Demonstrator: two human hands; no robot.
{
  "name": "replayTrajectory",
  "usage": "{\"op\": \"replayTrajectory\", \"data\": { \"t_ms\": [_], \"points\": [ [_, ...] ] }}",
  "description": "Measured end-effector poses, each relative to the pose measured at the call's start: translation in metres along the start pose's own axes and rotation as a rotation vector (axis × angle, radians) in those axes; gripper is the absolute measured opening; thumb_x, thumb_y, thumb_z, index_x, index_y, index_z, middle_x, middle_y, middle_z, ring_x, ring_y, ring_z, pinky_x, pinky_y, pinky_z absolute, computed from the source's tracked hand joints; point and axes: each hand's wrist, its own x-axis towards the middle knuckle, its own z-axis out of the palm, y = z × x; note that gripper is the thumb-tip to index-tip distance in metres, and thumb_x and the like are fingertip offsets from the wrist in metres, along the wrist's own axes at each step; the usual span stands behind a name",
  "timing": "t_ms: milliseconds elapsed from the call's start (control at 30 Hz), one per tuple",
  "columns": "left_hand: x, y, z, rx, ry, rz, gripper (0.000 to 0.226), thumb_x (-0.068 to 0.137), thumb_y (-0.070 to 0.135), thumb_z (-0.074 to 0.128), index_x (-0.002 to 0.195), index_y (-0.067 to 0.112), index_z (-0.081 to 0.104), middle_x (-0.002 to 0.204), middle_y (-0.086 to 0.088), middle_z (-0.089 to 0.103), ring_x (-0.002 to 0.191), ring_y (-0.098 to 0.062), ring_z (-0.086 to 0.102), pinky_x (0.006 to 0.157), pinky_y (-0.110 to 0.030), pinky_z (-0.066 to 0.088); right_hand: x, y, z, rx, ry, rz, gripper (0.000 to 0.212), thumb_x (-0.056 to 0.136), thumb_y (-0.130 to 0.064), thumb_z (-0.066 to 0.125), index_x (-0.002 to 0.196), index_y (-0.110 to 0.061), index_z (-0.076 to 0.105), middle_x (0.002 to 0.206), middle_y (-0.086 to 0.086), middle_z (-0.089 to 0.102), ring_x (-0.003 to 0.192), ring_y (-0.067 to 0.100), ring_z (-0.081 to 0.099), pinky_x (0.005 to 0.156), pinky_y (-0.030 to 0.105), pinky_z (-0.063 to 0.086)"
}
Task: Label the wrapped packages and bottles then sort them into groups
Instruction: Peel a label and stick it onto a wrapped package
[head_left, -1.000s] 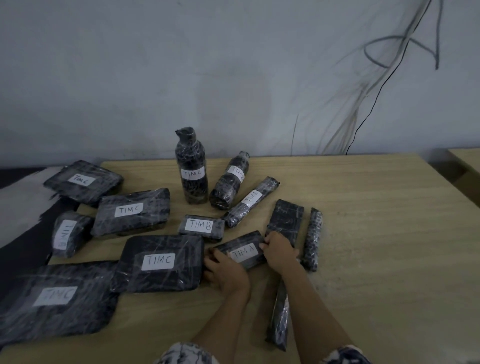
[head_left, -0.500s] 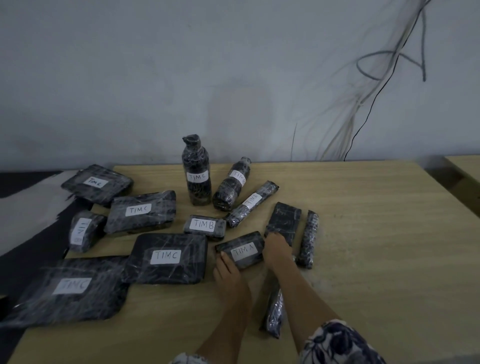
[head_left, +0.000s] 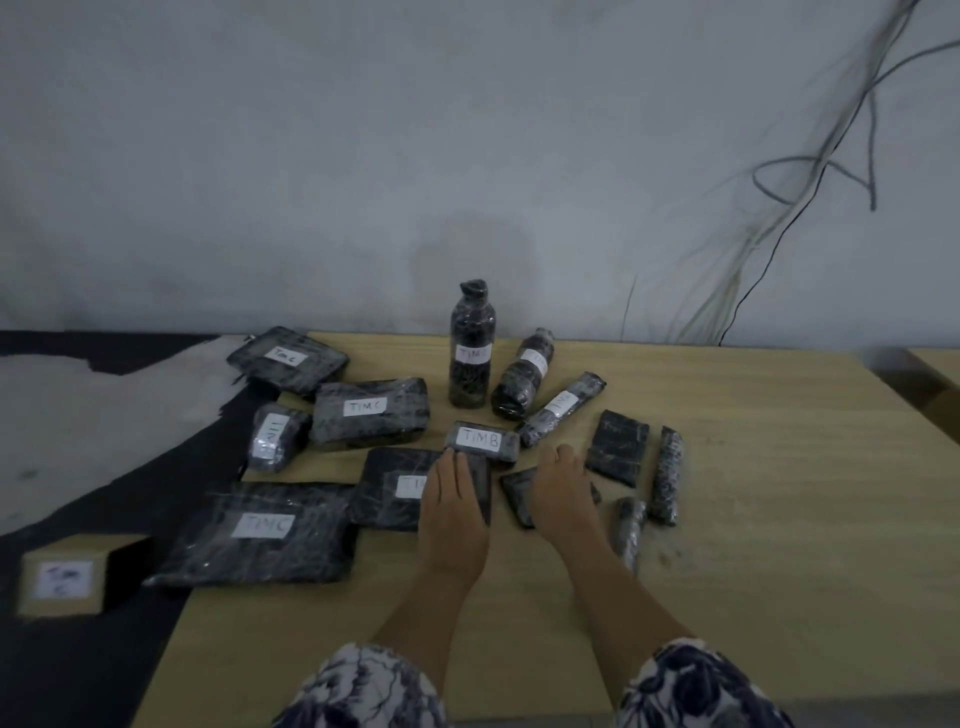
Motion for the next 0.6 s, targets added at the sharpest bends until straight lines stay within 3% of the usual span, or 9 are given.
{"op": "replayTrajectory", "data": {
  "t_ms": [100,167,200,267,333,400,467,533,600],
  "points": [
    [-0.007,-0.038,-0.015,0.025,0.079,0.033,0.053,0.1,0.015,0.028,0.147,-0.001,0.009,0.154,-0.021,0.017,0.143,-0.031,0.018,0.118,-0.035,0.011,-0.011,-0.044,0.001,-0.018,0.025,-0.02,0.044,0.099,-0.016,0.034,0.141,-0.002,0.027,0.141,0.018,0.033,0.127,0.03,0.037,0.102,0.036,0.037],
    [-0.012,-0.073,-0.032,0.025,0.068,0.053,0.059,0.094,0.019,0.05,0.142,-0.006,0.028,0.148,-0.023,0.031,0.137,-0.033,0.033,0.113,-0.038,0.026,-0.02,-0.076,0.006,-0.031,0.05,-0.03,0.042,0.101,-0.019,0.032,0.139,-0.003,0.028,0.141,0.017,0.033,0.127,0.03,0.037,0.101,0.036,0.037],
    [-0.014,-0.097,-0.041,0.027,0.087,0.086,0.061,0.083,0.019,0.067,0.133,-0.007,0.045,0.137,-0.024,0.047,0.126,-0.034,0.049,0.104,-0.039,0.04,-0.026,-0.099,0.01,-0.044,0.067,-0.039,0.039,0.101,-0.019,0.031,0.137,-0.004,0.031,0.138,0.017,0.036,0.125,0.029,0.039,0.099,0.035,0.039],
    [-0.017,-0.135,-0.052,0.054,0.094,0.134,0.055,0.068,0.016,0.077,0.116,-0.006,0.061,0.119,-0.021,0.063,0.106,-0.032,0.064,0.089,-0.039,0.051,-0.034,-0.132,0.016,-0.059,0.084,-0.044,0.037,0.1,-0.019,0.031,0.134,-0.005,0.033,0.134,0.016,0.039,0.12,0.028,0.042,0.095,0.034,0.041],
    [-0.026,-0.179,-0.076,0.023,0.063,0.122,0.054,0.072,0.016,0.074,0.119,-0.007,0.059,0.122,-0.022,0.06,0.111,-0.033,0.061,0.092,-0.039,0.049,-0.043,-0.176,0.023,-0.052,0.102,-0.047,0.036,0.099,-0.02,0.034,0.132,-0.006,0.035,0.133,0.015,0.04,0.12,0.028,0.043,0.095,0.034,0.041],
    [-0.036,-0.221,-0.101,0.032,0.038,0.083,0.057,0.09,0.021,0.055,0.138,-0.004,0.037,0.144,-0.021,0.038,0.134,-0.033,0.038,0.11,-0.038,0.032,-0.053,-0.222,0.03,-0.039,0.111,-0.075,0.037,0.098,-0.019,0.035,0.133,-0.006,0.034,0.134,0.015,0.038,0.121,0.029,0.042,0.097,0.036,0.041],
    [-0.038,-0.264,-0.118,0.088,0.091,0.053,0.055,0.1,0.023,0.033,0.147,0.001,0.016,0.155,-0.016,0.015,0.144,-0.029,0.015,0.117,-0.035,0.013,-0.061,-0.267,0.039,-0.024,0.131,-0.126,0.037,0.098,-0.018,0.034,0.133,-0.005,0.035,0.133,0.016,0.039,0.121,0.03,0.041,0.098,0.037,0.04],
    [-0.04,-0.305,-0.132,0.114,0.139,0.015,0.054,0.099,0.023,0.036,0.146,0.0,0.021,0.153,-0.018,0.021,0.142,-0.031,0.02,0.116,-0.037,0.015,-0.068,-0.308,0.049,-0.027,0.162,-0.187,0.036,0.099,-0.019,0.033,0.131,-0.004,0.037,0.131,0.016,0.042,0.119,0.03,0.042,0.097,0.036,0.04],
    [-0.042,-0.341,-0.144,0.124,0.163,-0.002,0.05,0.092,0.021,0.053,0.135,-0.002,0.042,0.14,-0.021,0.042,0.129,-0.036,0.041,0.108,-0.042,0.033,-0.075,-0.346,0.06,-0.03,0.162,-0.242,0.037,0.1,-0.023,0.034,0.132,-0.004,0.037,0.133,0.017,0.041,0.122,0.031,0.04,0.099,0.038,0.039]
  ]
}}
